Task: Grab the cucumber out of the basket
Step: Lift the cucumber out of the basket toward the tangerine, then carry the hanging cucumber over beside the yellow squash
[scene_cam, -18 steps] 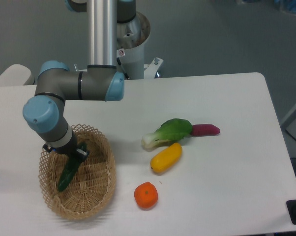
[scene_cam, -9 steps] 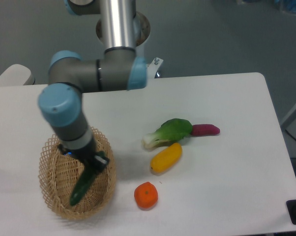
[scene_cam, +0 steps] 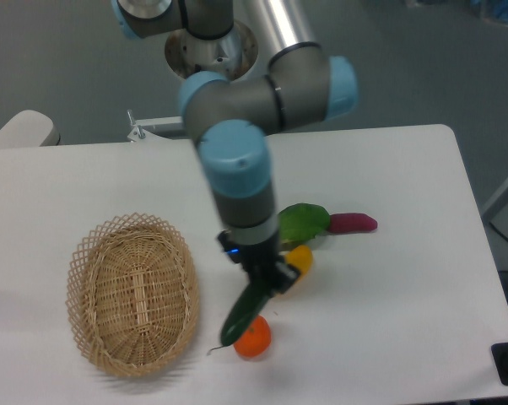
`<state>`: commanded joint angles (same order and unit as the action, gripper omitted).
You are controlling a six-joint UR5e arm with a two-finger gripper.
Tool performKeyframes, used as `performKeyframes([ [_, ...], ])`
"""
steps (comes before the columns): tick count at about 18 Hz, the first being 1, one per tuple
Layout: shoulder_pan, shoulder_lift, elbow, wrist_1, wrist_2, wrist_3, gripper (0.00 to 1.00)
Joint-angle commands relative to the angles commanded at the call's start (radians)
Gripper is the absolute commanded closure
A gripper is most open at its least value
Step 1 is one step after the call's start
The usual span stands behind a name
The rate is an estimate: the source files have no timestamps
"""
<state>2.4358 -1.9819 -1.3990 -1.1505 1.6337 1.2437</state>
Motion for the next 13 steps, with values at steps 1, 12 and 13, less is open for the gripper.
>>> performKeyframes([
  [1, 0.012, 0.000, 0.000, -0.002, 0.000, 0.022, 0.68],
  [12, 0.055, -0.003, -0.002, -0.008, 0.000, 0.123, 0.68],
  [13, 0.055, -0.005, 0.000, -0.008, 0.000, 0.123, 0.68],
])
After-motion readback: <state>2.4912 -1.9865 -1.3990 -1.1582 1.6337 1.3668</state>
